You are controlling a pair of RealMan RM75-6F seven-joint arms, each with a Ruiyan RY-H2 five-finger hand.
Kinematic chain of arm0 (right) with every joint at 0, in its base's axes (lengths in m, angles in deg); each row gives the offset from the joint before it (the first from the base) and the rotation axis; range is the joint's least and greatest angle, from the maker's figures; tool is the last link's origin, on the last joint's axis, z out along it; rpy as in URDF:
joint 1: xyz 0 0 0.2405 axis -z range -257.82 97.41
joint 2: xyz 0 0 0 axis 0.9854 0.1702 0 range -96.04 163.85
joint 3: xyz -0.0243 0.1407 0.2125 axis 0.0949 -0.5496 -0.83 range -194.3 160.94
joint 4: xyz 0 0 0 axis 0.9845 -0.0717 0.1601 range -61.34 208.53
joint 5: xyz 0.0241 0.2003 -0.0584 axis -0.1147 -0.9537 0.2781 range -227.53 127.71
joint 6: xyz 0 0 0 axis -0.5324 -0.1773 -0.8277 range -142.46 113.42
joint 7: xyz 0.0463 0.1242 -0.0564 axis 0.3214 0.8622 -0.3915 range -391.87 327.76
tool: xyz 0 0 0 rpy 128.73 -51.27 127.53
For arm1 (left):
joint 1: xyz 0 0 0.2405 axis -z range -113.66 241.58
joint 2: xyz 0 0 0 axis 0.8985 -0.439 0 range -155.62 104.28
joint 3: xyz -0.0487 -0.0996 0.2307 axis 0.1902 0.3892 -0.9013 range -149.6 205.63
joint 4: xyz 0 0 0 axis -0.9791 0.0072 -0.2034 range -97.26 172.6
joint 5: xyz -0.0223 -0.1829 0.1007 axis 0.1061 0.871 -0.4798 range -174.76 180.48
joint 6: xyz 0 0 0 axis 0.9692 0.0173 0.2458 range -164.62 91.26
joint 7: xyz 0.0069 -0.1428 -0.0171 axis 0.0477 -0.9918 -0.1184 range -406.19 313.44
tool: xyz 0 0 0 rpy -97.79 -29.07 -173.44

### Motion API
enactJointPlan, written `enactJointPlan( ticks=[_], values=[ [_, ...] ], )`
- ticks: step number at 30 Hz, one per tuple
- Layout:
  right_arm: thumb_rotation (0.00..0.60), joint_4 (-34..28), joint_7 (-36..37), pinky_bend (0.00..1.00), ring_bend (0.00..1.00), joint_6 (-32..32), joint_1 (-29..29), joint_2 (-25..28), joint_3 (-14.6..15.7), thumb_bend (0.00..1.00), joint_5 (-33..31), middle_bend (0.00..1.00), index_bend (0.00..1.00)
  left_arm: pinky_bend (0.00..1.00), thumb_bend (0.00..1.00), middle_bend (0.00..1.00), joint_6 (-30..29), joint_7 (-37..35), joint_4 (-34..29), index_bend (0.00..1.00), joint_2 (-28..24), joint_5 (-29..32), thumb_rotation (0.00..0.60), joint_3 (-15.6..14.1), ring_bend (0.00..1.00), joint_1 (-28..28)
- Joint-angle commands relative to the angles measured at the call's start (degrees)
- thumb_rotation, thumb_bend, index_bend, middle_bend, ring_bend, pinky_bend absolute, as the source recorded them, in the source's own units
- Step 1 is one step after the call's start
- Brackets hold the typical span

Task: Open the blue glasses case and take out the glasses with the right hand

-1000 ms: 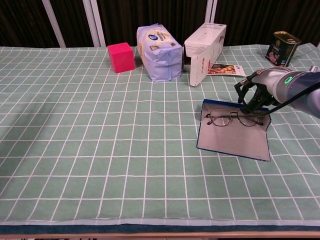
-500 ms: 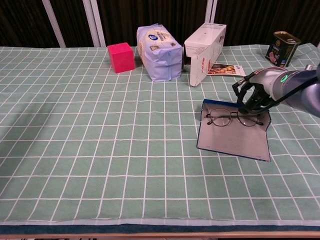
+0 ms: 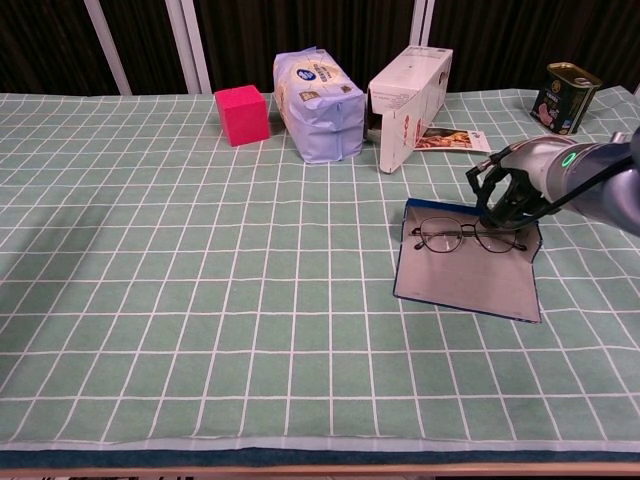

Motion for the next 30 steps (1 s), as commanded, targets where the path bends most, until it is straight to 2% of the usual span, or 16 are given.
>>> enactJointPlan(
  ticks=[1,21,30],
  values=[
    [0.600,0.16,0.10,0.99,0.96,0.08,0.00,-0.08,-0.01,0.51,0.06,0.90,0.44,0.00,0.00,0.00,0.03,0.00,-0.02,0.00,-0.01,0.03,0.600,0.00,0.00,0.01],
    [0.600,0.85,0.41,0.99,0.96,0.50,0.03,-0.48,0.11,0.52,0.37,0.90,0.54,0.00,0.00,0.00,0.23,-0.21,-0.19,0.00,-0.15,0.37,0.600,0.09,0.00,0.00],
    [0.600,-0.97,2.24,0.99,0.96,0.27,0.62,0.26,-0.26,0.52,2.42,0.90,0.55,0.00,0.00,0.00,0.23,-0.37,-0.29,0.00,-0.22,0.37,0.600,0.11,0.00,-0.03]
  ],
)
